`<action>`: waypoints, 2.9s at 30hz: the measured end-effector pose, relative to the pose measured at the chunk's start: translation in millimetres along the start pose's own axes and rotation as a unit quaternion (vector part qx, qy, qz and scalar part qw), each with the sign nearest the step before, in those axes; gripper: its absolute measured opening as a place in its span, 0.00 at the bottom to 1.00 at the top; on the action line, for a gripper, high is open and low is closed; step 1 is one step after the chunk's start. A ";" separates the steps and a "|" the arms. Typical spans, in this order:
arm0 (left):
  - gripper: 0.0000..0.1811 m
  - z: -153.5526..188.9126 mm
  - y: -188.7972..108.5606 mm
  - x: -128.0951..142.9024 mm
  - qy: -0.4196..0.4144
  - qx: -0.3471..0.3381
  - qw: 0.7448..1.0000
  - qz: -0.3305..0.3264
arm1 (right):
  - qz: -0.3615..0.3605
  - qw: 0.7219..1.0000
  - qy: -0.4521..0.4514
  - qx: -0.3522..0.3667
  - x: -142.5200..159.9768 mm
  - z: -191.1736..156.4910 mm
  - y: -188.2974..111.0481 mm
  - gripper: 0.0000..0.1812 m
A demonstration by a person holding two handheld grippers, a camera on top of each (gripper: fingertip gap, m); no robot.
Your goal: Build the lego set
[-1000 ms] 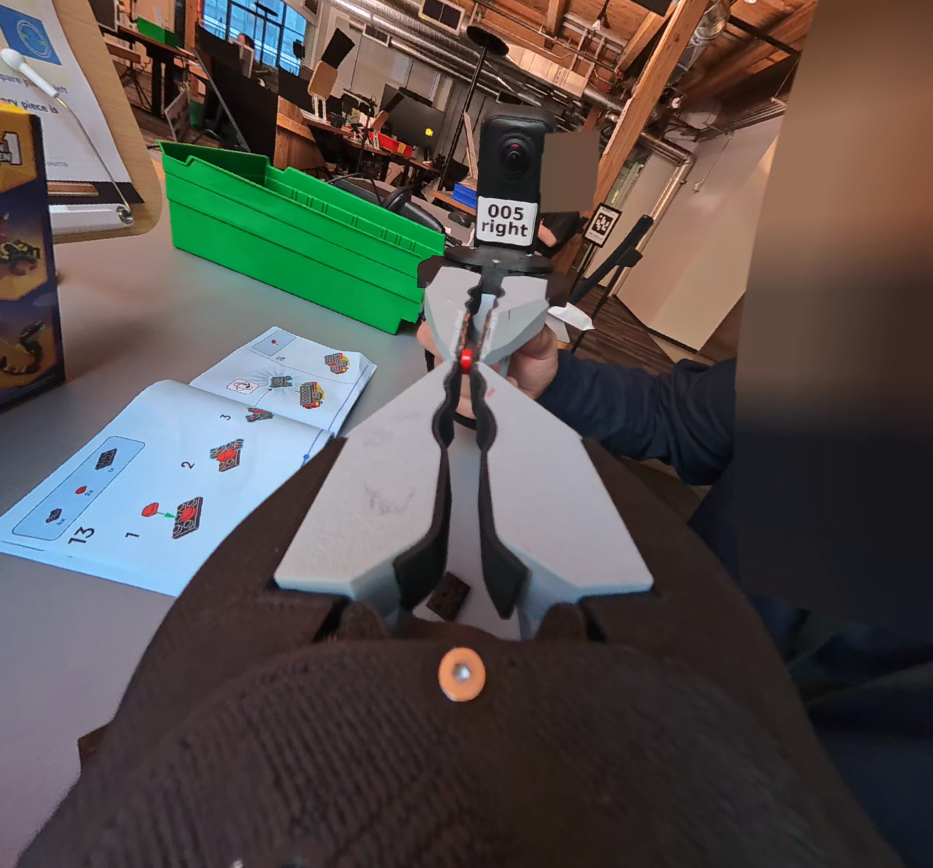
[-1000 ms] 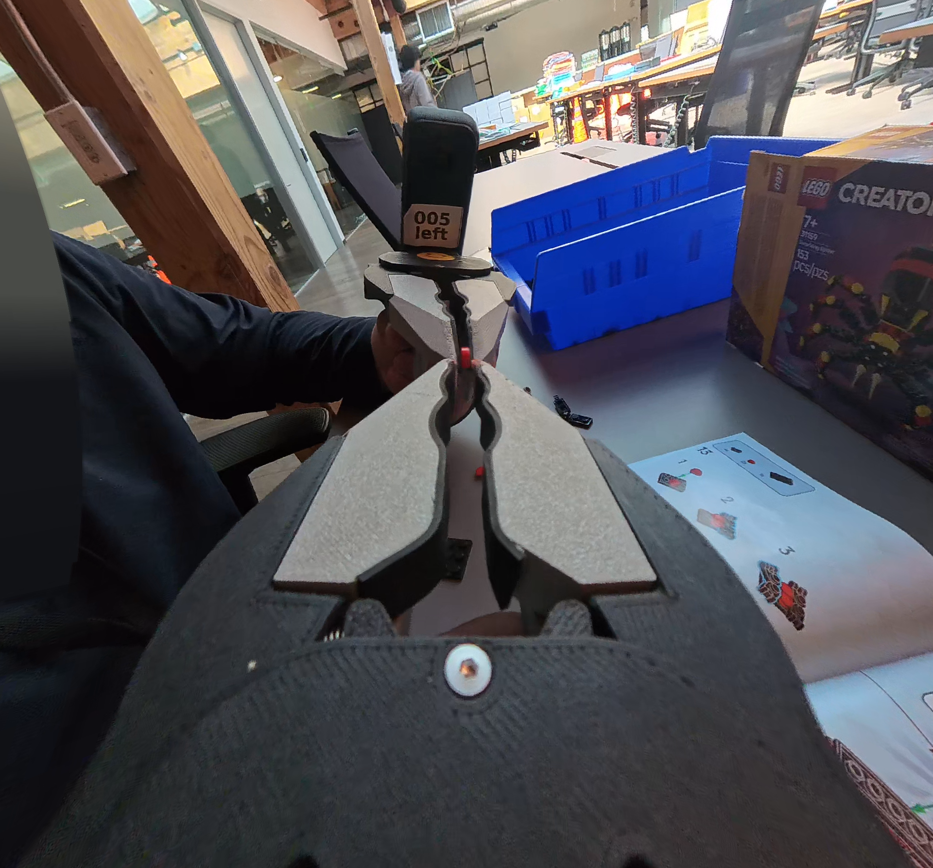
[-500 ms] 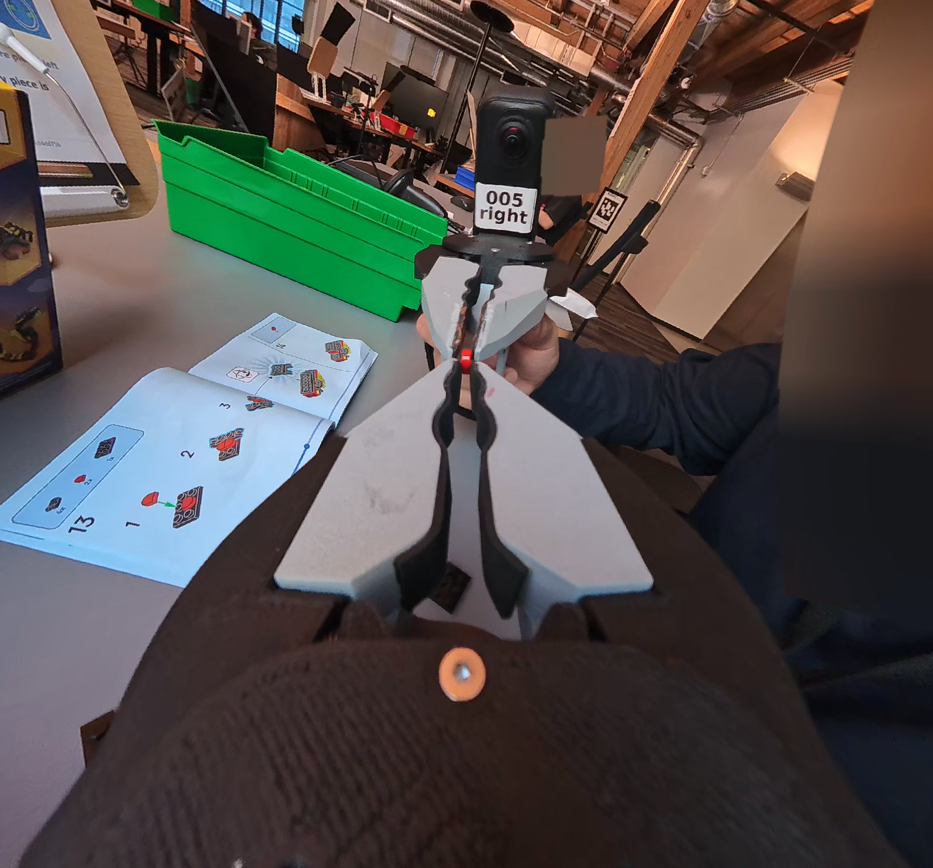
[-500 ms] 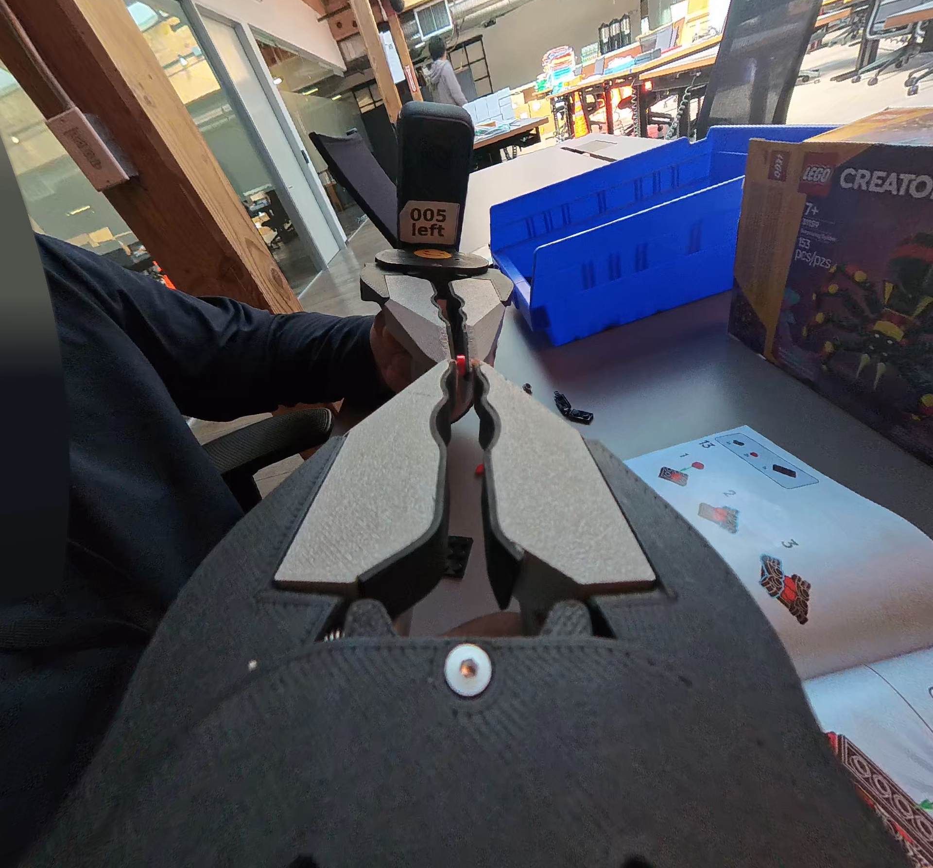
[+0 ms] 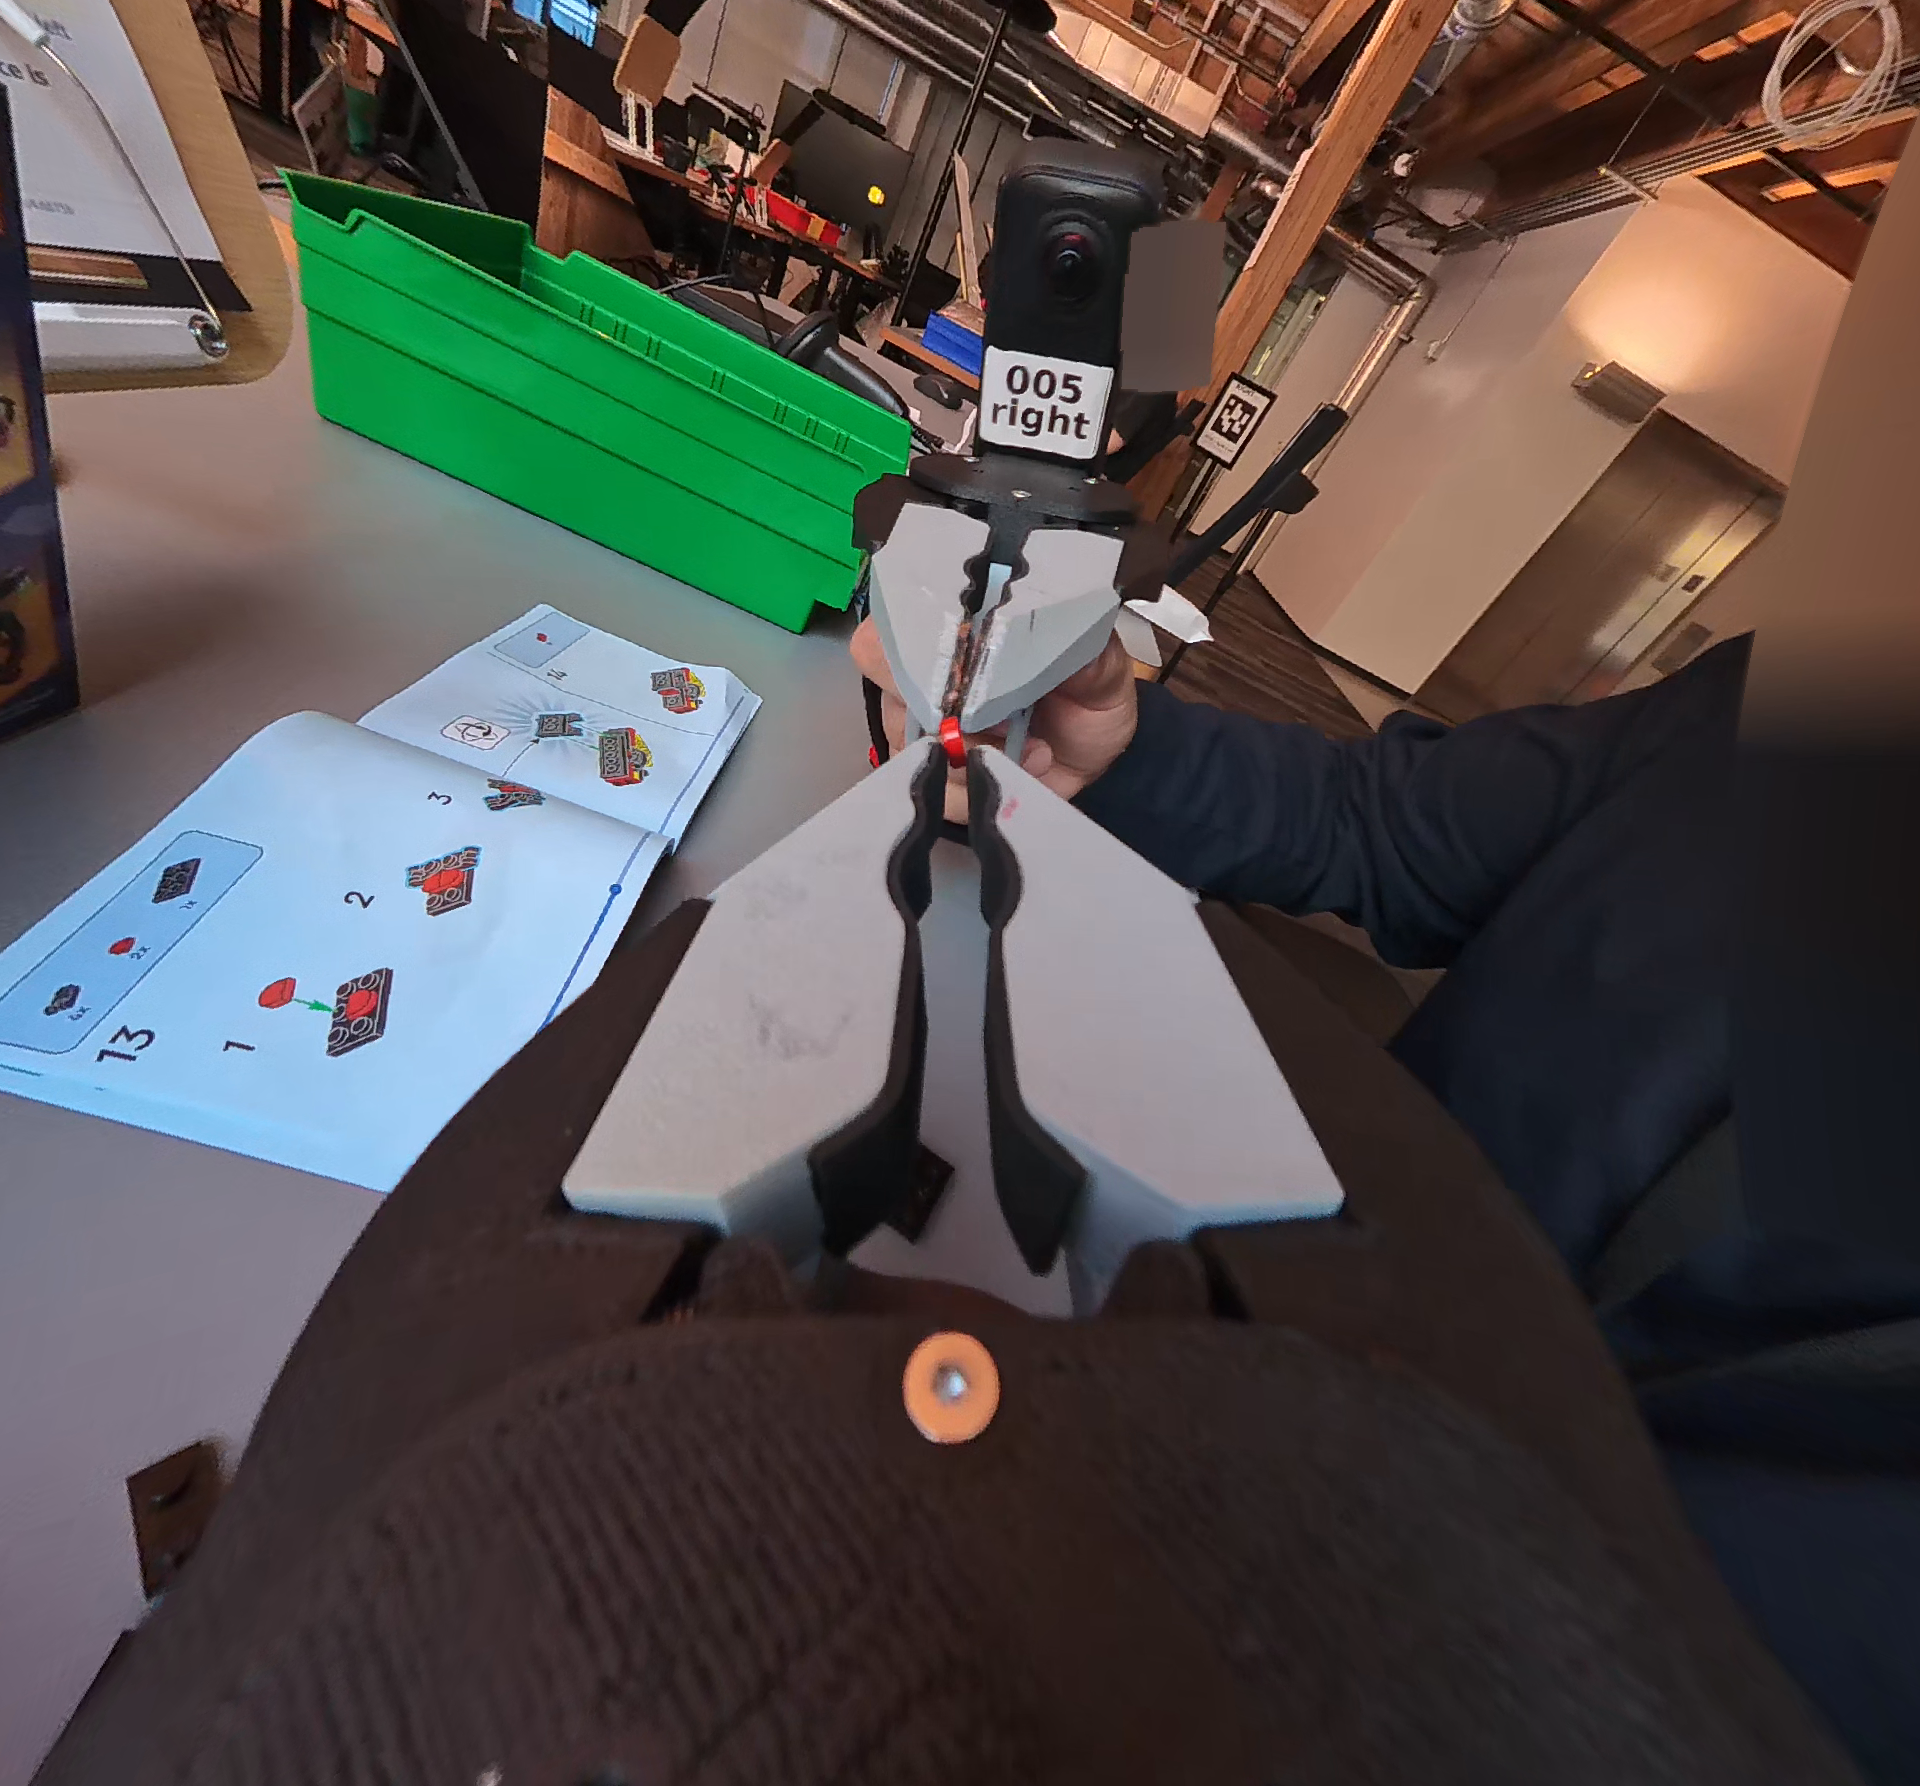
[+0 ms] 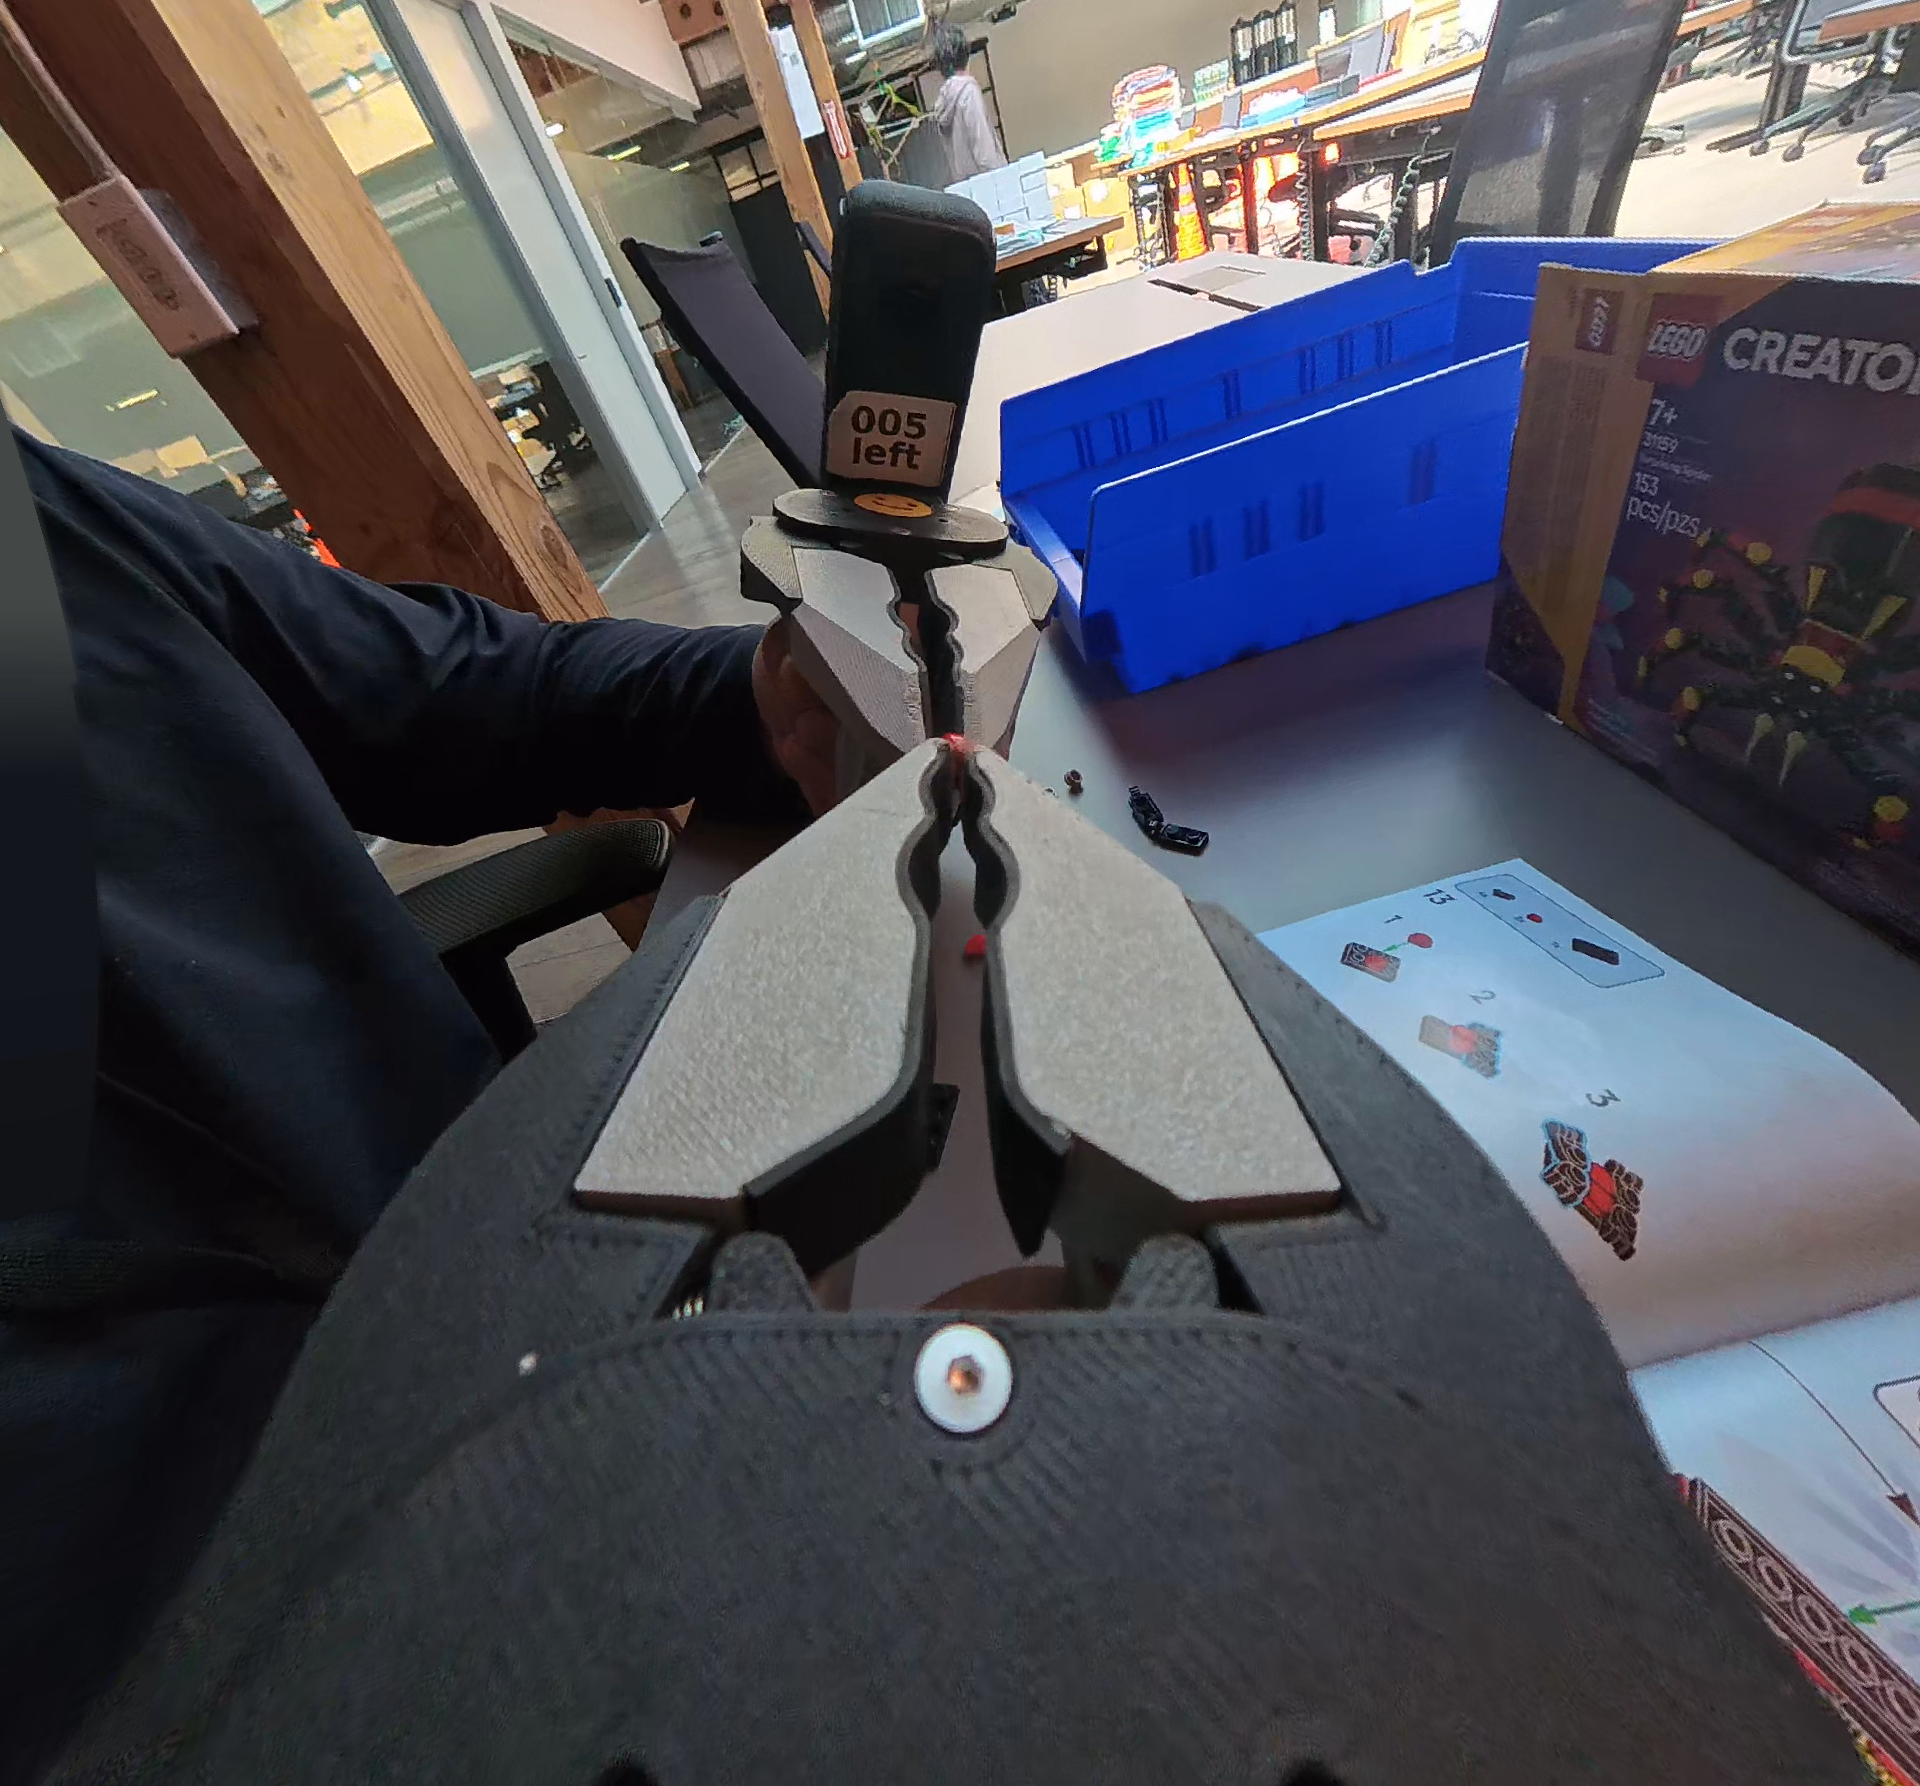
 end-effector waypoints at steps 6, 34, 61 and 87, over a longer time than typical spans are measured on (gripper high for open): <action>0.00 -0.5 -0.5 0.3 0.021 -0.019 1.000 -0.007 | -0.001 1.000 0.001 0.002 0.7 1.1 0.8 0.00; 0.00 -6.7 -5.5 -3.3 0.014 -0.041 0.999 0.008 | 0.009 0.999 -0.003 0.031 -3.0 6.3 -7.2 0.05; 0.00 2.8 0.5 3.4 0.026 -0.030 0.999 -0.031 | -0.024 0.998 -0.060 0.027 4.1 -3.8 3.5 0.01; 0.08 -8.8 3.0 14.9 0.008 -0.042 0.996 -0.078 | -0.117 0.992 -0.028 0.037 14.2 5.5 -9.4 0.00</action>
Point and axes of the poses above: each gripper's, where its closed fingertips meet, y out along the fingers, x out of its underside, z = x × y across the jaws, the point moved 6 cm from there along -y, back along the fingers, and after that the axes turned 7 degrees about -z, right-handed, at the moved point
